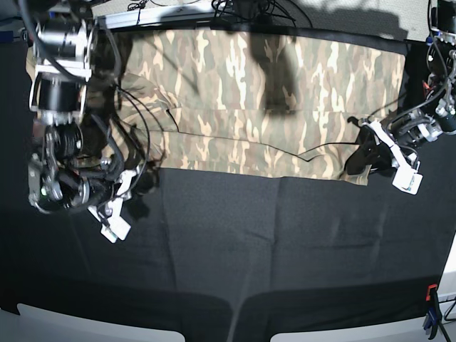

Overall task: Layout the t-shirt on the table in an organized manner, then fold the t-shirt properly
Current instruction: 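Pull the shirt's end outward with the right gripper to flatten it, then grasp both ends of the shirt strip with both grippers and straighten it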

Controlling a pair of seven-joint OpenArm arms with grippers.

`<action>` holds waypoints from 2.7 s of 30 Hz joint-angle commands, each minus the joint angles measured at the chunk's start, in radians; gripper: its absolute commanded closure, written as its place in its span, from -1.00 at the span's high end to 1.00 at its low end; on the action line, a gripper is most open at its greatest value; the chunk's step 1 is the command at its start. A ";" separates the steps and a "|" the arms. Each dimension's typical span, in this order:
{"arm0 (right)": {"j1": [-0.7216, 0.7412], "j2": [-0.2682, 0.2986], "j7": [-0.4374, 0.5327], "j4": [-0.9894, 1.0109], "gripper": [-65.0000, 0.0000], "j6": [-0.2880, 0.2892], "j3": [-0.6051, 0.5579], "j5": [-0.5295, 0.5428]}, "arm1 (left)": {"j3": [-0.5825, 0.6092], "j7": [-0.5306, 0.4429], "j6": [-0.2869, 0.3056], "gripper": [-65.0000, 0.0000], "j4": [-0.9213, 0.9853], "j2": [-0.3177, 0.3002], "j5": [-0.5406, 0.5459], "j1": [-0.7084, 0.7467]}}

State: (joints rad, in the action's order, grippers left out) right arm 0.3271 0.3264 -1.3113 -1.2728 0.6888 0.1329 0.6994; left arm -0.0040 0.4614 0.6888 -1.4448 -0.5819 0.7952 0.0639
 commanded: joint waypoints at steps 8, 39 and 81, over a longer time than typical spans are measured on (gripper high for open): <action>-0.203 0.012 0.010 -0.377 -1.00 0.009 0.005 0.038 | -0.010 -0.025 0.009 -1.00 -0.017 -0.017 0.018 -0.014; -0.932 0.011 0.010 -0.956 -1.00 0.009 0.587 0.038 | -0.010 -0.016 0.009 -1.00 -0.017 -0.026 0.018 -0.014; -0.931 0.011 0.071 -0.798 -1.00 -0.122 0.589 -0.300 | -0.009 0.265 0.009 -1.00 -0.017 -0.106 0.161 0.005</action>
State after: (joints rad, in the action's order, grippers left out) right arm -0.6006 0.3264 -1.2484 -2.0583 0.5713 0.7155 0.4042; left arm -0.0040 0.7498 0.6895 -1.4448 -0.6678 0.9386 0.0853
